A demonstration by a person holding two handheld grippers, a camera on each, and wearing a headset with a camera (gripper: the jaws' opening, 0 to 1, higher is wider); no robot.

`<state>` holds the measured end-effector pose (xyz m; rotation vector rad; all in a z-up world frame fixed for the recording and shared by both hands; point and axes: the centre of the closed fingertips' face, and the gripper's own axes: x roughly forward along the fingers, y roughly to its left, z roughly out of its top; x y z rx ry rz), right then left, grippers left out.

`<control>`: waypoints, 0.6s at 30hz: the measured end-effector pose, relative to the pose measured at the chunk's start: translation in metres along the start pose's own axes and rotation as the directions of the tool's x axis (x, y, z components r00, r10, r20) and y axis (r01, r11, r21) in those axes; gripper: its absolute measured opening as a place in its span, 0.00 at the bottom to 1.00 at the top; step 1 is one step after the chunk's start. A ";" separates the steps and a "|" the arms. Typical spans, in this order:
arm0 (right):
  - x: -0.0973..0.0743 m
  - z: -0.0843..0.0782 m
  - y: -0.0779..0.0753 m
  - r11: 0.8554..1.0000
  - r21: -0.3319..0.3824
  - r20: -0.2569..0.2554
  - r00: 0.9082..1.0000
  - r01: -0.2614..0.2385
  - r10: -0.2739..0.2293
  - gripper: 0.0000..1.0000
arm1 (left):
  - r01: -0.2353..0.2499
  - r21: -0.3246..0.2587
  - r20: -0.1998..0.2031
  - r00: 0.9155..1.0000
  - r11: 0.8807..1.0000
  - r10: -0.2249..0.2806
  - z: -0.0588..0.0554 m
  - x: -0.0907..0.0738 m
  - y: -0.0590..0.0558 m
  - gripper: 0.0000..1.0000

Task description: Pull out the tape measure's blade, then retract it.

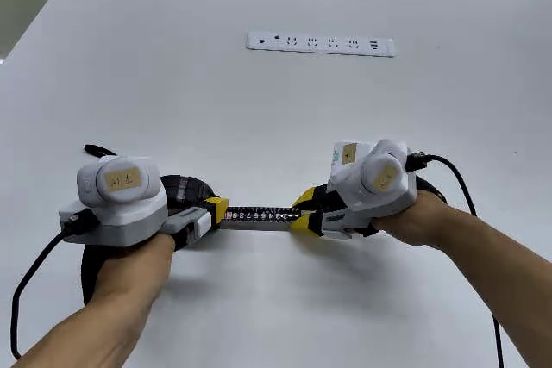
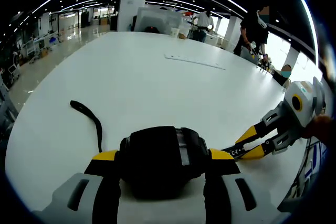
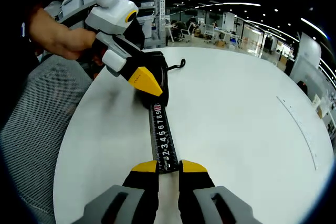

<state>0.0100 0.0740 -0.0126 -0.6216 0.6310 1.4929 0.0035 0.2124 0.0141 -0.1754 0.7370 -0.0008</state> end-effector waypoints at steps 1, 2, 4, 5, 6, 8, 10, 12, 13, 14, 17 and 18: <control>0.001 0.001 0.000 1.000 -0.001 0.000 1.000 -0.001 0.001 0.10 | 0.000 0.000 0.000 1.000 1.000 0.000 0.000 0.000 0.000 0.59; 0.002 0.002 0.000 1.000 0.000 0.003 1.000 -0.003 0.003 0.10 | 0.000 0.001 0.000 1.000 1.000 0.000 0.000 0.000 0.000 0.59; 0.003 0.003 0.001 1.000 -0.002 0.003 1.000 -0.004 0.004 0.10 | 0.001 0.000 -0.001 1.000 1.000 -0.001 0.000 0.000 0.000 0.59; 0.004 0.004 0.001 1.000 0.000 0.007 1.000 -0.007 0.007 0.10 | 0.002 0.000 -0.002 1.000 1.000 -0.002 0.000 0.000 0.000 0.59; 0.005 0.005 0.002 1.000 -0.001 0.007 1.000 -0.008 0.008 0.10 | 0.002 0.000 -0.002 1.000 1.000 -0.002 0.000 0.000 0.000 0.59; 0.007 0.007 0.002 1.000 -0.001 0.010 1.000 -0.010 0.010 0.10 | 0.002 -0.001 -0.002 1.000 1.000 -0.002 0.000 0.000 0.000 0.59; 0.009 0.008 0.002 1.000 -0.003 0.009 1.000 -0.011 0.011 0.10 | 0.002 -0.001 -0.002 1.000 1.000 -0.002 0.000 0.000 0.000 0.59; 0.010 0.010 0.003 1.000 -0.003 0.014 1.000 -0.013 0.013 0.10 | 0.003 -0.002 -0.002 1.000 1.000 -0.003 0.000 0.000 0.000 0.59; 0.011 0.011 0.003 1.000 -0.004 0.013 1.000 -0.013 0.013 0.10 | 0.003 -0.002 -0.003 1.000 1.000 -0.003 0.000 0.000 0.000 0.59; 0.012 0.012 0.003 1.000 -0.004 0.014 1.000 -0.014 0.014 0.10 | 0.003 -0.003 -0.003 1.000 1.000 -0.003 0.000 0.000 0.000 0.59; 0.015 0.015 0.003 1.000 -0.005 0.019 1.000 -0.016 0.016 0.10 | 0.004 -0.004 -0.004 1.000 1.000 -0.004 0.000 0.000 0.000 0.59; 0.016 0.016 0.003 1.000 -0.005 0.020 1.000 -0.017 0.017 0.10 | 0.004 -0.004 -0.004 1.000 1.000 -0.004 0.000 0.000 0.000 0.59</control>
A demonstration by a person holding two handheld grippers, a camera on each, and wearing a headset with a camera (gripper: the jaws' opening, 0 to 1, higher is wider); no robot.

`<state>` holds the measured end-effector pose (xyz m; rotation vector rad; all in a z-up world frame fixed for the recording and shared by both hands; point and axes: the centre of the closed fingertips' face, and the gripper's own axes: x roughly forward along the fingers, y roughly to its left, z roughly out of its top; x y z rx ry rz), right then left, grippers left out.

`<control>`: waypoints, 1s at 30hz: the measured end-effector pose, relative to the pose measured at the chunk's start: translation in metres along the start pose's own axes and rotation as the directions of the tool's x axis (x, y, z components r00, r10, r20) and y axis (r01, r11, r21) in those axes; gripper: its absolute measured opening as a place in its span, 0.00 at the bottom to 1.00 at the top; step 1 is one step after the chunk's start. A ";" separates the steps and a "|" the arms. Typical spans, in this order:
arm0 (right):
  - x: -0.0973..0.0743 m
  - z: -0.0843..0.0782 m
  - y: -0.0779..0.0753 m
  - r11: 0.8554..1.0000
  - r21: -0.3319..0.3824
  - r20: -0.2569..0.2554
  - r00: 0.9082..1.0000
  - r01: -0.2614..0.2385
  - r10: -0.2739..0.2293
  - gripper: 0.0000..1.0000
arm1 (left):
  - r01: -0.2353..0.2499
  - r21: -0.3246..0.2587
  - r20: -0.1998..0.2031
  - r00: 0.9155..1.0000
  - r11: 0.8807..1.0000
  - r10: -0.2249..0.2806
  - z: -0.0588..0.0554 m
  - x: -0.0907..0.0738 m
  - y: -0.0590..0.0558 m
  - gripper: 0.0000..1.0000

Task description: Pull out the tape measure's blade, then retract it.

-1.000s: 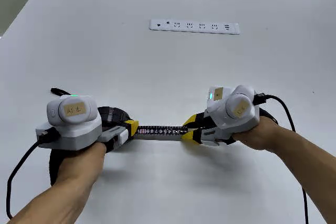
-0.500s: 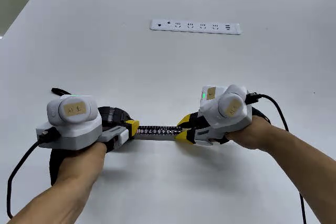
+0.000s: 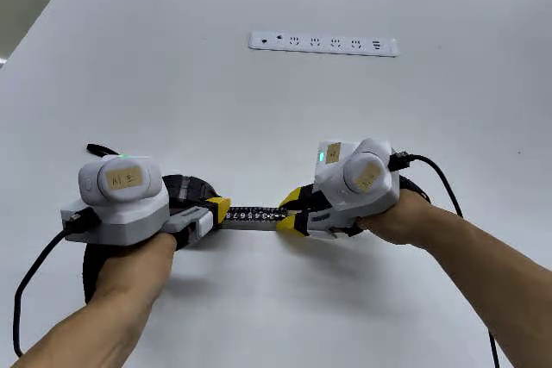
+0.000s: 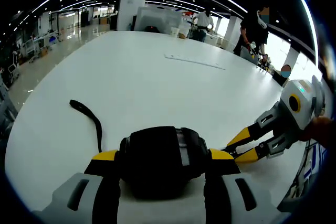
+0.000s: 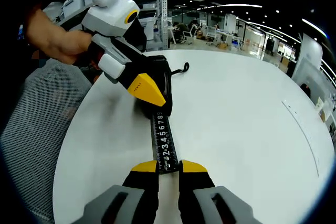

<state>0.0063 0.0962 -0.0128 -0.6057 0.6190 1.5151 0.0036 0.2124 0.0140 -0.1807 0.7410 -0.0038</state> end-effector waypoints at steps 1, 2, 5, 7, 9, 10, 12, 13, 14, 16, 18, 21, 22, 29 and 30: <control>0.001 0.001 0.000 1.000 -0.001 0.002 1.000 -0.001 0.001 0.10 | 0.000 0.000 0.000 1.000 1.000 0.000 0.000 0.000 0.000 0.59; 0.002 0.002 0.001 1.000 0.001 0.004 1.000 -0.004 0.004 0.10 | 0.001 -0.001 0.000 1.000 1.000 -0.001 0.000 0.000 0.000 0.59; 0.006 0.006 0.002 1.000 -0.002 0.008 1.000 -0.007 0.007 0.10 | 0.003 -0.002 -0.001 1.000 1.000 -0.003 0.000 0.000 0.000 0.59; 0.008 0.009 0.002 1.000 -0.004 0.009 1.000 -0.009 0.009 0.10 | 0.004 -0.004 -0.001 1.000 1.000 -0.004 0.000 0.000 0.000 0.59; 0.010 0.011 0.002 1.000 -0.005 0.011 1.000 -0.012 0.012 0.10 | 0.006 -0.004 -0.001 1.000 1.000 -0.006 0.000 0.000 0.000 0.59; 0.011 0.011 0.002 1.000 -0.008 0.010 1.000 -0.011 0.012 0.10 | 0.006 -0.005 -0.001 1.000 1.000 -0.006 0.000 0.000 0.000 0.59; 0.013 0.013 0.003 1.000 -0.007 0.012 1.000 -0.013 0.013 0.10 | 0.008 -0.006 -0.001 1.000 1.000 -0.008 0.000 0.000 0.001 0.59; 0.013 0.013 0.003 1.000 -0.009 0.012 1.000 -0.014 0.014 0.10 | 0.008 -0.006 -0.001 1.000 1.000 -0.008 0.000 0.000 0.001 0.59; 0.015 0.014 0.003 1.000 -0.009 0.013 1.000 -0.016 0.016 0.10 | 0.009 -0.006 -0.002 1.000 1.000 -0.009 0.000 0.000 0.001 0.59; 0.016 0.016 0.004 1.000 -0.010 0.016 1.000 -0.017 0.017 0.10 | 0.009 -0.007 -0.002 1.000 1.000 -0.009 0.000 0.000 0.001 0.59; 0.019 0.019 0.004 1.000 -0.011 0.018 1.000 -0.020 0.020 0.11 | 0.010 -0.007 -0.002 1.000 1.000 -0.010 0.000 0.000 0.001 0.60; 0.022 0.022 0.005 1.000 -0.013 0.021 0.999 -0.025 0.025 0.11 | 0.012 -0.007 -0.003 1.000 1.000 -0.012 0.000 0.000 0.000 0.60; 0.023 0.022 0.006 1.000 -0.013 0.022 0.999 -0.026 0.026 0.11 | 0.012 -0.007 -0.003 1.000 1.000 -0.012 0.000 0.000 0.000 0.60; 0.032 0.031 0.008 0.999 -0.021 0.029 0.999 -0.035 0.036 0.11 | 0.017 -0.011 -0.006 1.000 1.000 -0.017 0.000 0.000 0.000 0.60; 0.033 0.032 0.008 0.999 -0.025 0.028 0.999 -0.036 0.036 0.11 | 0.018 -0.011 -0.006 1.000 1.000 -0.018 0.000 0.000 0.000 0.60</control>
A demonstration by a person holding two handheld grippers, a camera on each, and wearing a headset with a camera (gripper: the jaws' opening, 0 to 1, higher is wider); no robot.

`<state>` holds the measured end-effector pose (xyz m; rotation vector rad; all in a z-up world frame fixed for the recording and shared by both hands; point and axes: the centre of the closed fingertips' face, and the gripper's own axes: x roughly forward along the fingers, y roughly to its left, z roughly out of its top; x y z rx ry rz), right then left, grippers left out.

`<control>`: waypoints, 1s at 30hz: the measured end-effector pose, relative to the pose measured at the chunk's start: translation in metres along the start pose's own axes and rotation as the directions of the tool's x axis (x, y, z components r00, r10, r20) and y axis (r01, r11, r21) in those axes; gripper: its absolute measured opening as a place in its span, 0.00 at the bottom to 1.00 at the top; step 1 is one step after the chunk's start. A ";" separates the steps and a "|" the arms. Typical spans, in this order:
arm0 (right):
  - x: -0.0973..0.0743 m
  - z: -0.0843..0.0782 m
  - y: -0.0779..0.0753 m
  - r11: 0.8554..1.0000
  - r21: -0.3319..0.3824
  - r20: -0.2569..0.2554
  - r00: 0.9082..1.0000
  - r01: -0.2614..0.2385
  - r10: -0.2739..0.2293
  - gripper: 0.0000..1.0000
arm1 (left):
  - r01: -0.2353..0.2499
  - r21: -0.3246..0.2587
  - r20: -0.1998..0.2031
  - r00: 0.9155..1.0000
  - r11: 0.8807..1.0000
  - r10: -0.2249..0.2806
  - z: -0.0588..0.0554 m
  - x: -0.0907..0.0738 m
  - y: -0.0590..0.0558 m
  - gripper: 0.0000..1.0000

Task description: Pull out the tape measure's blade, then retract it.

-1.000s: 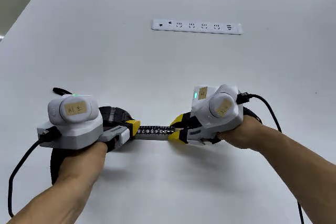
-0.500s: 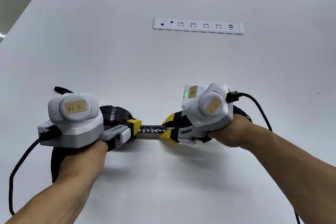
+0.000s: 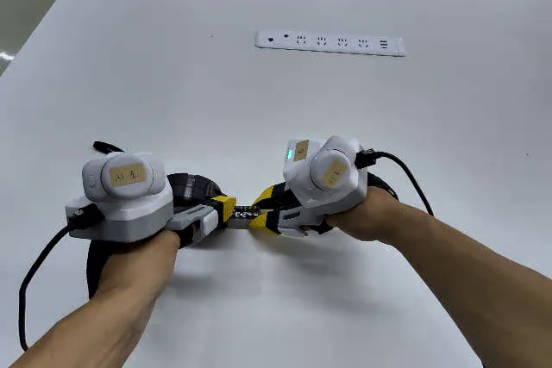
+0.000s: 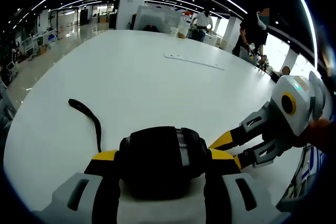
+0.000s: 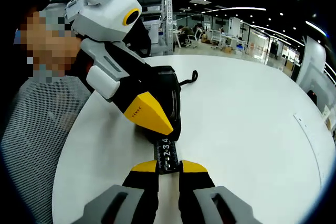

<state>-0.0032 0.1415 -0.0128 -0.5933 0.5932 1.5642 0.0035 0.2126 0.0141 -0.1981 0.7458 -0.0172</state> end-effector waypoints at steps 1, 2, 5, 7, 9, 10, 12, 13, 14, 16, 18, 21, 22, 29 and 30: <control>0.001 0.001 0.000 1.000 0.003 0.004 1.000 -0.002 0.002 0.11 | 0.001 0.000 -0.001 1.000 1.000 -0.001 0.000 0.000 0.000 0.60; 0.001 0.002 0.000 1.000 0.001 0.004 1.000 -0.002 0.002 0.11 | 0.001 -0.001 -0.001 1.000 1.000 -0.001 0.000 0.000 0.000 0.60; 0.004 0.005 0.000 1.000 -0.001 0.007 1.000 -0.006 0.006 0.11 | 0.003 -0.003 -0.002 1.000 1.000 -0.003 0.000 0.000 0.000 0.60; 0.006 0.007 0.001 1.000 -0.005 0.008 1.000 -0.007 0.007 0.11 | 0.004 -0.004 -0.003 1.000 1.000 -0.004 0.000 0.000 0.000 0.60; 0.009 0.009 0.001 1.000 -0.006 0.013 1.000 -0.009 0.009 0.11 | 0.006 -0.006 -0.003 1.000 1.000 -0.006 0.000 0.000 0.000 0.60; 0.010 0.010 0.001 1.000 -0.007 0.014 1.000 -0.010 0.010 0.11 | 0.007 -0.005 -0.004 1.000 1.000 -0.007 0.000 0.000 0.000 0.60; 0.013 0.012 0.002 1.000 -0.014 0.015 1.000 -0.010 0.010 0.11 | 0.007 -0.005 -0.005 1.000 1.000 -0.007 0.000 0.000 0.000 0.60; 0.014 0.013 0.002 1.000 -0.018 0.015 1.000 -0.012 0.012 0.11 | 0.008 -0.005 -0.005 1.000 1.000 -0.008 0.000 0.000 0.000 0.60; 0.015 0.014 0.002 1.000 -0.019 0.016 1.000 -0.012 0.012 0.11 | 0.009 -0.005 -0.005 1.000 1.000 -0.009 0.000 0.000 0.001 0.60; 0.017 0.015 0.003 1.000 -0.023 0.018 1.000 -0.012 0.013 0.11 | 0.010 -0.008 -0.006 1.000 1.000 -0.010 0.000 0.001 0.000 0.60; 0.018 0.016 0.003 0.999 -0.030 0.016 1.000 -0.016 0.016 0.11 | 0.011 -0.003 -0.008 1.000 1.000 -0.011 0.000 0.001 0.000 0.60; 0.017 0.016 0.003 0.999 -0.034 0.016 1.000 -0.015 0.016 0.11 | 0.011 -0.003 -0.006 1.000 1.000 -0.011 0.000 0.002 0.001 0.60; 0.017 0.016 0.003 0.999 -0.034 0.017 1.000 -0.015 0.016 0.11 | 0.011 -0.004 -0.007 1.000 1.000 -0.011 0.000 0.002 0.001 0.60; 0.018 0.016 0.003 0.999 -0.046 0.013 1.000 -0.015 0.016 0.12 | 0.008 0.000 -0.011 1.000 1.000 -0.008 -0.001 0.002 -0.001 0.61; 0.018 0.016 0.003 0.999 -0.047 0.012 1.000 -0.015 0.016 0.12 | 0.008 0.000 -0.012 1.000 1.000 -0.008 -0.001 0.002 -0.001 0.61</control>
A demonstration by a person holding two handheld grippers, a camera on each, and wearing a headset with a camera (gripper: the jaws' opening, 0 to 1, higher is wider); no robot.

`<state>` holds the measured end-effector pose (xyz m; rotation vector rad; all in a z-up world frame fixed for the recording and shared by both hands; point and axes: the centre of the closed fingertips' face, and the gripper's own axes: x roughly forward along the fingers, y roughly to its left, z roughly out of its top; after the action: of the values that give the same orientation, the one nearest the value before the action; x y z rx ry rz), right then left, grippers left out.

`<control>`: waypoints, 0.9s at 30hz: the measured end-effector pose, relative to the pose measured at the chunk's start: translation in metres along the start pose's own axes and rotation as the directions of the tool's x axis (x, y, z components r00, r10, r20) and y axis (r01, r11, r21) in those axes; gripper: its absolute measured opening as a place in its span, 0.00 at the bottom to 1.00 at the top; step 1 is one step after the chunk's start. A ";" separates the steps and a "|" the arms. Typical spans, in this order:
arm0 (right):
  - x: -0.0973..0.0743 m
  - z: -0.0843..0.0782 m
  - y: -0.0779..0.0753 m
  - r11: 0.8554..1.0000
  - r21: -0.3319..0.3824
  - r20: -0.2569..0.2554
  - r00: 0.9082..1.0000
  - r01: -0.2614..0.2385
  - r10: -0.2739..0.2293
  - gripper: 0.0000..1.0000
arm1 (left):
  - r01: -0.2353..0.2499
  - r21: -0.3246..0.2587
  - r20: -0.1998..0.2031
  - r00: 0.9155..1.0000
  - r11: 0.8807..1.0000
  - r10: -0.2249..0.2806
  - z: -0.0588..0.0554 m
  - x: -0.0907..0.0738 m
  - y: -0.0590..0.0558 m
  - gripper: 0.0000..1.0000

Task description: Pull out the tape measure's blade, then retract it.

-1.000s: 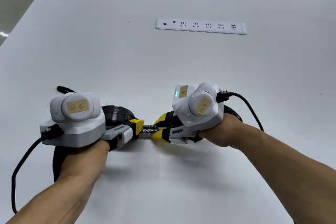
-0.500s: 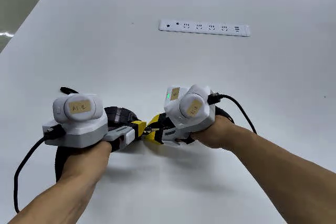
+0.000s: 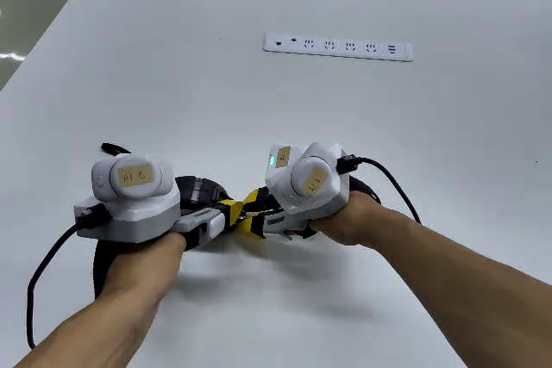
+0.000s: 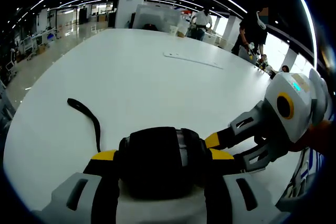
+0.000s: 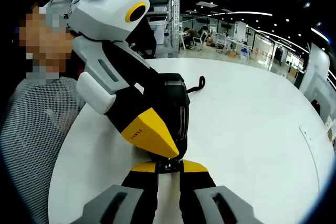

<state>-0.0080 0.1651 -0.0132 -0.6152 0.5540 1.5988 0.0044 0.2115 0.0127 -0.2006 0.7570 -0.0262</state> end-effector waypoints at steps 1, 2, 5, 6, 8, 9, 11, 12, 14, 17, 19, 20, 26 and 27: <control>0.000 0.000 0.000 1.000 0.000 -0.001 1.000 0.000 0.000 0.12 | 0.000 0.001 -0.001 1.000 1.000 0.000 0.000 0.000 0.000 0.61; 0.000 0.000 0.000 1.000 -0.004 -0.003 1.000 -0.001 0.001 0.12 | -0.001 0.004 -0.001 1.000 1.000 0.001 0.000 0.000 0.000 0.62; 0.000 0.000 0.000 1.000 -0.011 -0.007 1.000 -0.002 0.002 0.12 | 0.000 0.007 -0.003 1.000 1.000 0.000 0.000 0.000 -0.001 0.62; 0.000 0.000 0.000 1.000 -0.013 -0.008 1.000 -0.003 0.003 0.13 | 0.001 0.007 -0.005 1.000 1.000 -0.001 0.000 0.000 0.000 0.62; 0.000 0.000 0.000 1.000 -0.016 -0.012 1.000 -0.003 0.003 0.13 | 0.002 0.005 -0.010 1.000 1.000 -0.002 0.000 -0.001 0.000 0.63; 0.000 0.001 0.000 1.000 -0.018 -0.014 1.000 -0.002 0.001 0.13 | 0.001 0.002 -0.012 1.000 1.000 -0.001 0.000 0.000 0.001 0.63; 0.000 0.000 -0.001 1.000 -0.020 -0.018 1.000 0.003 -0.003 0.14 | 0.001 0.002 -0.015 1.000 1.000 -0.001 0.000 0.000 0.001 0.63; 0.000 0.001 -0.001 1.000 -0.020 -0.018 1.000 0.003 -0.003 0.15 | 0.001 0.002 -0.015 1.000 1.000 -0.001 0.000 -0.001 0.001 0.63; 0.000 0.001 -0.001 1.000 -0.022 -0.019 1.000 0.004 -0.004 0.15 | -0.001 0.001 -0.016 1.000 1.000 0.001 -0.001 -0.001 0.001 0.63; -0.002 0.002 -0.002 1.000 -0.016 -0.013 1.000 0.008 -0.009 0.17 | 0.000 -0.002 -0.020 1.000 1.000 0.000 -0.001 -0.001 0.001 0.63; -0.003 0.003 -0.002 1.000 -0.012 -0.007 1.000 0.007 -0.007 0.17 | 0.000 -0.004 -0.022 1.000 1.000 0.000 -0.001 -0.001 0.001 0.63; -0.003 0.003 -0.002 1.000 -0.011 -0.006 1.000 0.007 -0.007 0.18 | 0.000 -0.004 -0.022 1.000 1.000 0.000 -0.001 -0.001 0.001 0.63; -0.006 0.001 -0.001 1.000 -0.012 -0.016 1.000 0.007 -0.007 0.20 | -0.001 -0.014 -0.033 0.999 1.000 0.000 -0.002 -0.002 0.001 0.64; -0.007 -0.001 0.000 1.000 -0.008 -0.018 1.000 0.007 -0.007 0.22 | 0.000 -0.015 -0.035 0.999 1.000 -0.001 -0.002 -0.003 0.001 0.65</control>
<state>-0.0073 0.1594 -0.0090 -0.6381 0.5587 1.5912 0.0011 0.2123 0.0130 -0.2147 0.7926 -0.0245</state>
